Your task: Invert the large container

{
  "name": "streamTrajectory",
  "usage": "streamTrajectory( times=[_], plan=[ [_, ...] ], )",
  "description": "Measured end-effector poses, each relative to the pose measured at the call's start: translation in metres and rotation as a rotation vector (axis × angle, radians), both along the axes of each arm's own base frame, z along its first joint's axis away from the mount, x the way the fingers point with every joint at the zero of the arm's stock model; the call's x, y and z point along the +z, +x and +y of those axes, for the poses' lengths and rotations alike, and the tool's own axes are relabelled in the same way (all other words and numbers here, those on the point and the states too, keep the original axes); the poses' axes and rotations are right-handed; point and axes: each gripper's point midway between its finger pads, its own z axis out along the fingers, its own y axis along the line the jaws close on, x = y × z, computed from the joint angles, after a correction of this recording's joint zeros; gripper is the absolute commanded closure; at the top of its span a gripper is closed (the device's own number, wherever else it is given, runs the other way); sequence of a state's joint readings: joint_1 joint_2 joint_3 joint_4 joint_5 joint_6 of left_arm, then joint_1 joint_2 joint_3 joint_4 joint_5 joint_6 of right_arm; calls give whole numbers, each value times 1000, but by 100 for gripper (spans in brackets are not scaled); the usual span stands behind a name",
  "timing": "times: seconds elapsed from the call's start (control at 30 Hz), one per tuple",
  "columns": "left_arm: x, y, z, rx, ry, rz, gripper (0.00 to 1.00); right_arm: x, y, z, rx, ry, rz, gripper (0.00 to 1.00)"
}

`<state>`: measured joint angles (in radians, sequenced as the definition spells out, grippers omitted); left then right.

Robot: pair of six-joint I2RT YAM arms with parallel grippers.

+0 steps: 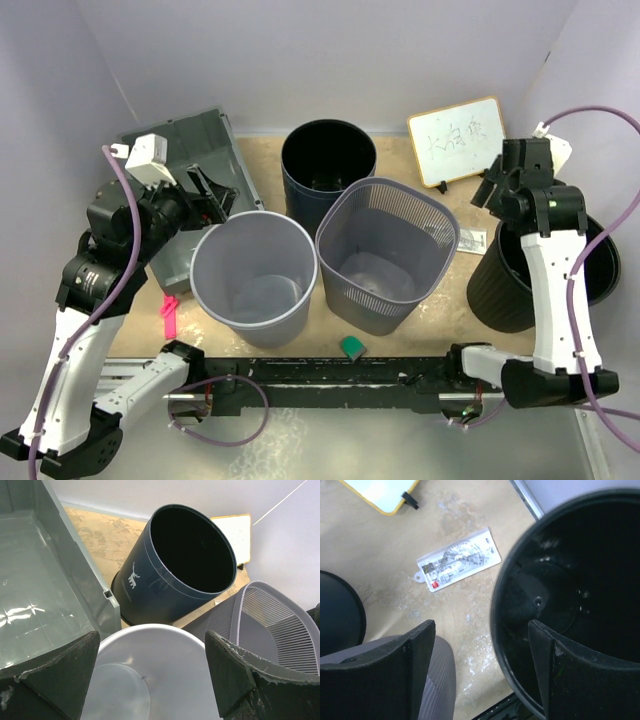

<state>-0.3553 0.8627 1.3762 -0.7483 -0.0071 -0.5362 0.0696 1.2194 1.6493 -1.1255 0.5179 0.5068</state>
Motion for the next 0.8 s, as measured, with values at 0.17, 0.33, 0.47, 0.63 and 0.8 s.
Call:
streamTrajectory(
  times=[0.17, 0.33, 0.47, 0.63, 0.8],
  plan=[
    [0, 0, 0, -2, 4, 0, 18, -32, -15, -24, -68, 80, 42, 46],
    [-1, -1, -1, -11, 5, 3, 18, -51, -14, -22, -57, 160, 49, 75],
    [-3, 0, -4, -20, 4, 10, 18, -49, -9, -13, -17, 198, 24, 100],
    [-5, 2, -5, -27, 6, 18, 18, -34, -4, -10, 0, 210, -20, 100],
    [-5, 2, -5, -27, 5, 18, 18, -1, 6, -1, 23, 253, -137, 100]
  ],
)
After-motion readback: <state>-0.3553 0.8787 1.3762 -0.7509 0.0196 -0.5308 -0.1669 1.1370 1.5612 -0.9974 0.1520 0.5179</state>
